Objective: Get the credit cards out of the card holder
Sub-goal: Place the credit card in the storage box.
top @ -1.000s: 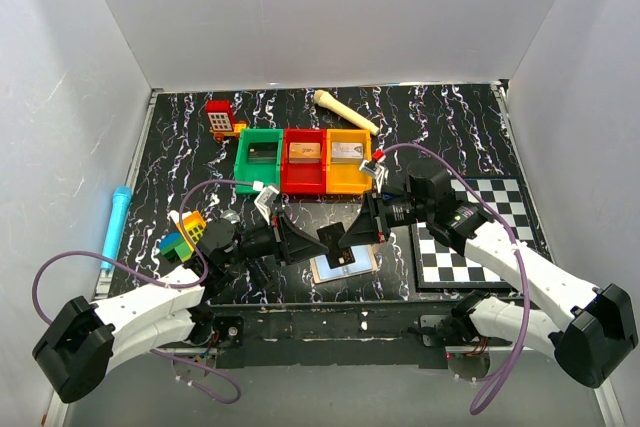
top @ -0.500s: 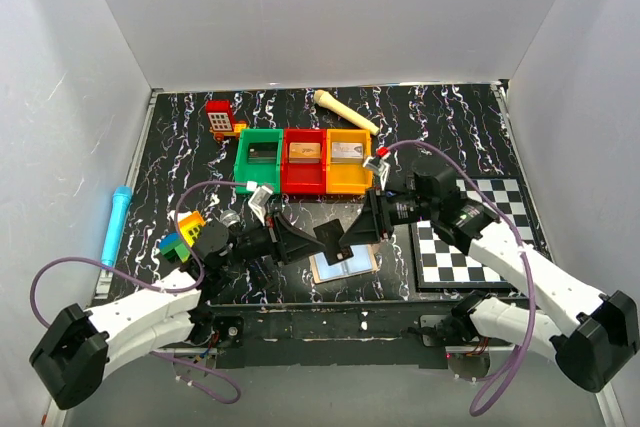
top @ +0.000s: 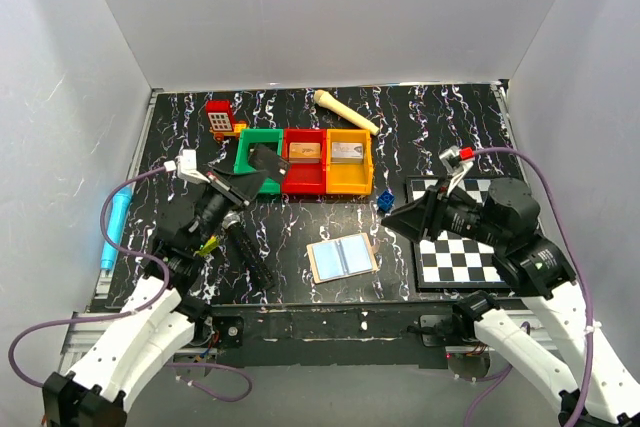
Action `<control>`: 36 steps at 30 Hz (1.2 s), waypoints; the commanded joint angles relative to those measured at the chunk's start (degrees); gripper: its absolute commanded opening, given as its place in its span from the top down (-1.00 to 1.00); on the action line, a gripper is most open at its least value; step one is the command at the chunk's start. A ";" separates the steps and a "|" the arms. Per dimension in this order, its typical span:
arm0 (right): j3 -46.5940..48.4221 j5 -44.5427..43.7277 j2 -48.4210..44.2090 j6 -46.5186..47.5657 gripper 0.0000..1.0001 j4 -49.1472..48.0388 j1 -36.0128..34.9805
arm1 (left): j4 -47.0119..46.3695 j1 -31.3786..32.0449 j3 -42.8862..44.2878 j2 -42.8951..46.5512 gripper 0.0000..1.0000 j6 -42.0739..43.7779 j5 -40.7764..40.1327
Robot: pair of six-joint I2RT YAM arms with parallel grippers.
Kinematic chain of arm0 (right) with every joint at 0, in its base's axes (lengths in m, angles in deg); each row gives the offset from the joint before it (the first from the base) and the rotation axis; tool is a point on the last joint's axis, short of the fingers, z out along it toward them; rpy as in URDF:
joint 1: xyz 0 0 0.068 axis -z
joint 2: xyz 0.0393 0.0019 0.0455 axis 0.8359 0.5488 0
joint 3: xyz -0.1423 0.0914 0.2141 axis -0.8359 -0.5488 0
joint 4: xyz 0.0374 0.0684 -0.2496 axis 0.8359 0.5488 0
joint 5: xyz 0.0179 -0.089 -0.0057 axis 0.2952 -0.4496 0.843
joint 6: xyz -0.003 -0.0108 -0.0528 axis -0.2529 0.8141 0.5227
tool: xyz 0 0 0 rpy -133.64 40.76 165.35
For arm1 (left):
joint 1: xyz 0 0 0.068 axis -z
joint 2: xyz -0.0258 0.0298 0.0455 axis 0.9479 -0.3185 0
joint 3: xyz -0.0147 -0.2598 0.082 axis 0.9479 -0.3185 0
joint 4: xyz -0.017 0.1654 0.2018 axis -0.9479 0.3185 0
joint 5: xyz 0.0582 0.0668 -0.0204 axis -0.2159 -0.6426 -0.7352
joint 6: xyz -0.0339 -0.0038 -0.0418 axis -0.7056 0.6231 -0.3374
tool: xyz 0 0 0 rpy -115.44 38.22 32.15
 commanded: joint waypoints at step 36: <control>-15.80 -8.35 -5.09 -3.11 0.01 -1.24 -0.12 | -20.27 -9.10 8.32 -49.80 1.00 -36.02 -24.51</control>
